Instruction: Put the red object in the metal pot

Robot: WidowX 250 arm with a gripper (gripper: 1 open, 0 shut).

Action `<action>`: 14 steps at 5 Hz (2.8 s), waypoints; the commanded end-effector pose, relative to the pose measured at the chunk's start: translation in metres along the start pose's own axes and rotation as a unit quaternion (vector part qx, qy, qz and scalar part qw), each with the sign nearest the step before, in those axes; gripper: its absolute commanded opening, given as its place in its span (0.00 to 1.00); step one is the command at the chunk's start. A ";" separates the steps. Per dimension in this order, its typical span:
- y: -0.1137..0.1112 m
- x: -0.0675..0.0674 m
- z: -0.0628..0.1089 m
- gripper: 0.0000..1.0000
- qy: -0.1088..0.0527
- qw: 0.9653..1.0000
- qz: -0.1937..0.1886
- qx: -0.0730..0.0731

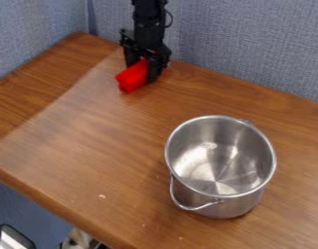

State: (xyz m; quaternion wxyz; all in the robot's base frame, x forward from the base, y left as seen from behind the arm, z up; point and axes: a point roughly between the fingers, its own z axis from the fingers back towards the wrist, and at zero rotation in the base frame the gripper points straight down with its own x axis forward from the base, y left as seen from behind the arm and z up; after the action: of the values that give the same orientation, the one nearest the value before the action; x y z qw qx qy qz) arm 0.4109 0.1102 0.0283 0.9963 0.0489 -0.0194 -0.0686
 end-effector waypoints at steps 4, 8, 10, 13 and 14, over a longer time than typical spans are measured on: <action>0.008 0.007 -0.001 0.00 -0.013 0.996 -0.083 0.016; -0.010 -0.016 0.020 0.00 0.000 0.996 -0.081 0.027; -0.032 -0.025 0.034 0.00 0.001 0.995 -0.089 0.037; -0.035 -0.013 0.046 0.00 0.010 0.994 -0.100 0.053; -0.049 -0.019 0.064 0.00 0.000 0.989 -0.131 0.062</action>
State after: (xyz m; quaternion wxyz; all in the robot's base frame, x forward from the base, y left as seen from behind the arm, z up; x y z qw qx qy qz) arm 0.3762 0.0567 0.0528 0.9759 0.0919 0.0249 -0.1964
